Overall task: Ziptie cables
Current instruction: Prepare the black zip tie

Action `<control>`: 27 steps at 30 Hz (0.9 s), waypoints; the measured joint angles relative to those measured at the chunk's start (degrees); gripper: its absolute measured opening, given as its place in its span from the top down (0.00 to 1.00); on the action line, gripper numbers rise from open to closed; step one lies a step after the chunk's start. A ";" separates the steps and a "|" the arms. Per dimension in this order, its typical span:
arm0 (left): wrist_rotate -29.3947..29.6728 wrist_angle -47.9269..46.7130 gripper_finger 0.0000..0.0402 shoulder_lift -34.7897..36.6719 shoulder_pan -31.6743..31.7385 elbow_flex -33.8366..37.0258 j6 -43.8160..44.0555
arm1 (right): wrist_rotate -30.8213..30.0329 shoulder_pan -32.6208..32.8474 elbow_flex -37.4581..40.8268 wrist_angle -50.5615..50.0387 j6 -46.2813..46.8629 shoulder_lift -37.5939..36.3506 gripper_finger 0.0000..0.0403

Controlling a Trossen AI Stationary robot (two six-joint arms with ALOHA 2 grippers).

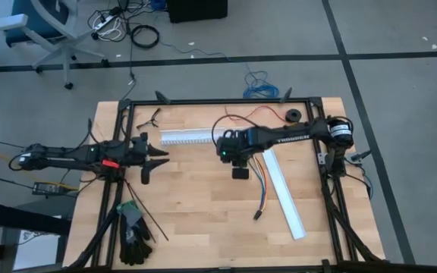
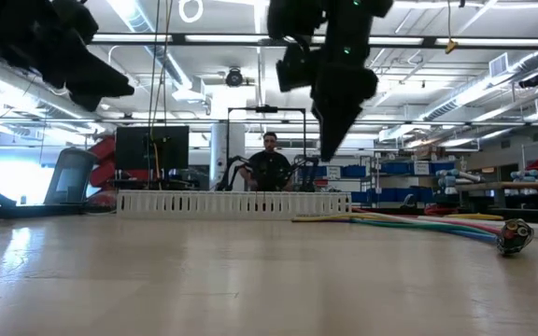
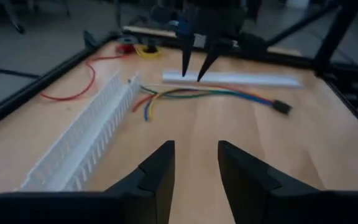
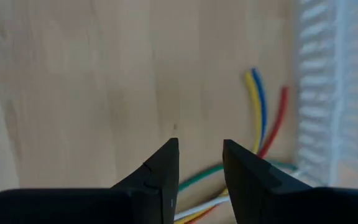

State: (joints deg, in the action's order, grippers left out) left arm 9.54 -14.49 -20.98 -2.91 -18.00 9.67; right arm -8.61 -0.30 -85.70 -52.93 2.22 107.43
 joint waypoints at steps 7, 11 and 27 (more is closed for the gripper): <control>0.00 -13.50 0.67 -11.62 -6.72 -11.36 1.54 | -1.16 2.31 12.91 11.43 8.79 -1.82 0.72; 0.00 -19.25 0.67 -19.70 -11.26 -16.52 4.21 | -2.31 4.21 19.09 17.45 13.88 -4.39 0.72; -3.78 -36.80 0.68 -41.35 -23.05 -24.44 22.54 | -6.97 13.92 25.25 25.32 21.84 -10.81 0.73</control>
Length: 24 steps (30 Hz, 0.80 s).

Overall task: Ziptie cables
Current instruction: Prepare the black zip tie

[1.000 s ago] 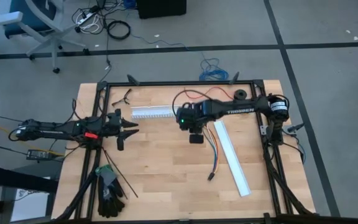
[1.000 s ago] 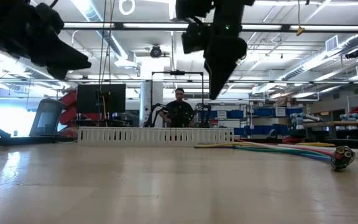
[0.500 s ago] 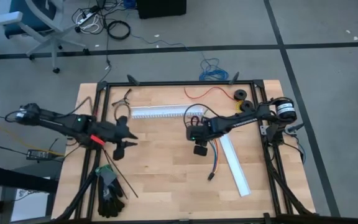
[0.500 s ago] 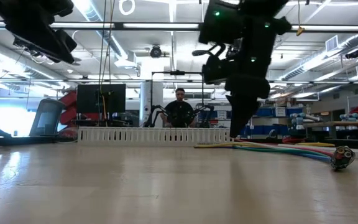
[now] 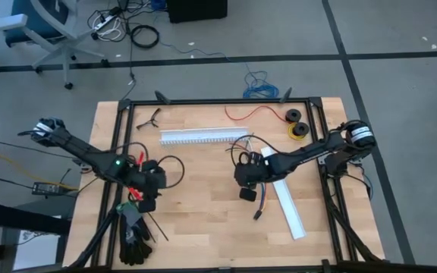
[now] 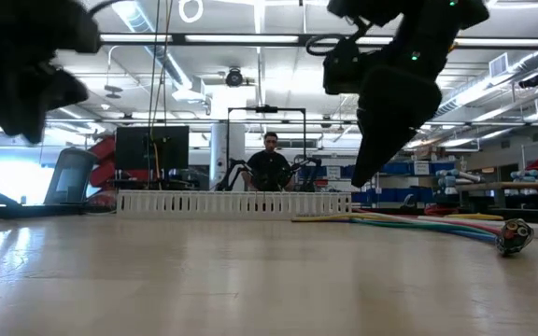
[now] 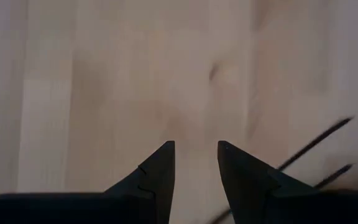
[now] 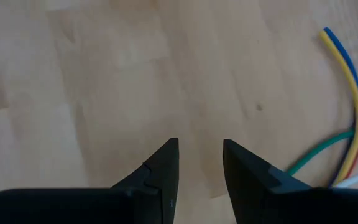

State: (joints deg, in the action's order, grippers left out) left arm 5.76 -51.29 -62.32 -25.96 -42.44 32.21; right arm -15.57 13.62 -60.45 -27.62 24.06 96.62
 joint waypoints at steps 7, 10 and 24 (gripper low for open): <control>-3.46 -16.36 0.68 -0.88 -2.79 -1.49 12.32 | -4.67 5.38 0.00 1.38 1.83 0.00 0.73; -6.17 -18.17 0.68 -1.05 -3.71 -1.49 16.37 | -6.20 7.01 0.00 2.30 1.83 0.00 0.73; -9.43 -15.08 0.68 -1.06 -6.84 4.22 24.74 | -8.72 14.99 1.46 2.46 8.52 0.22 0.73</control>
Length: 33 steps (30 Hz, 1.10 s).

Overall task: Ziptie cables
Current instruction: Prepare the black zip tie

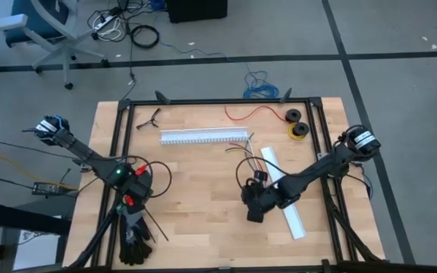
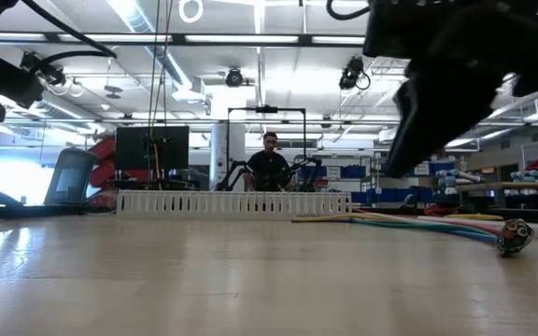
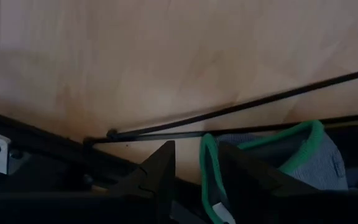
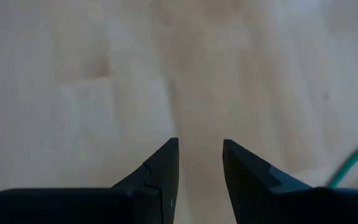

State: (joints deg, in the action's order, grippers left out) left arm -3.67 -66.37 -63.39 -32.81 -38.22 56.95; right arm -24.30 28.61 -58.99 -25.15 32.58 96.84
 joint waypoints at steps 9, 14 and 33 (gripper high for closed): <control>-0.10 -0.06 0.68 -0.37 -3.57 0.48 -2.98 | -2.70 6.39 3.46 4.09 8.61 0.02 0.73; 0.12 0.33 0.68 -2.40 -5.17 1.35 -5.82 | -4.46 8.69 3.72 5.73 11.30 0.04 0.73; -8.84 8.55 0.69 -25.30 -3.34 1.90 -9.64 | -5.09 10.68 3.72 10.33 11.34 0.04 0.73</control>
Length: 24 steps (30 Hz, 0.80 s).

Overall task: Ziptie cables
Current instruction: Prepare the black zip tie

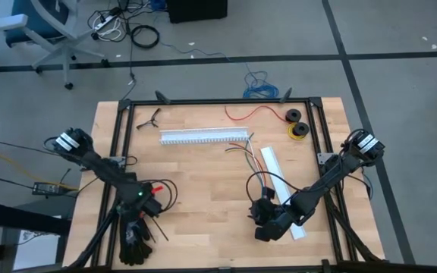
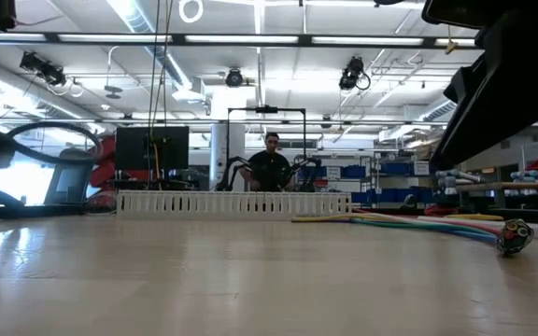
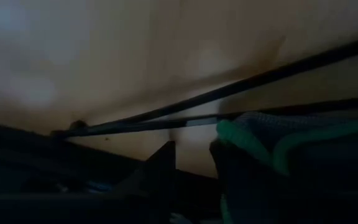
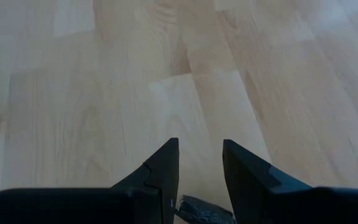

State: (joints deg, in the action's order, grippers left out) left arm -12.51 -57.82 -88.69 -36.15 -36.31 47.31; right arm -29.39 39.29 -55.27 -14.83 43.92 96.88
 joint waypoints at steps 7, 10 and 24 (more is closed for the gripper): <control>11.97 1.50 0.79 -2.84 3.62 -6.11 -3.87 | -0.90 -0.05 0.00 0.25 -0.04 0.00 0.73; 21.96 10.40 0.81 -2.85 5.89 -9.18 -5.57 | -1.16 -0.05 0.00 0.44 -0.06 0.00 0.73; 36.42 47.05 0.82 -0.67 16.64 -12.13 -18.22 | -1.98 0.58 0.00 2.60 -0.17 0.02 0.73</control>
State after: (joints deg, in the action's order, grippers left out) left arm 23.91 -10.77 -89.36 -19.52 -48.45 29.09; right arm -31.37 39.87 -55.27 -12.23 43.75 96.90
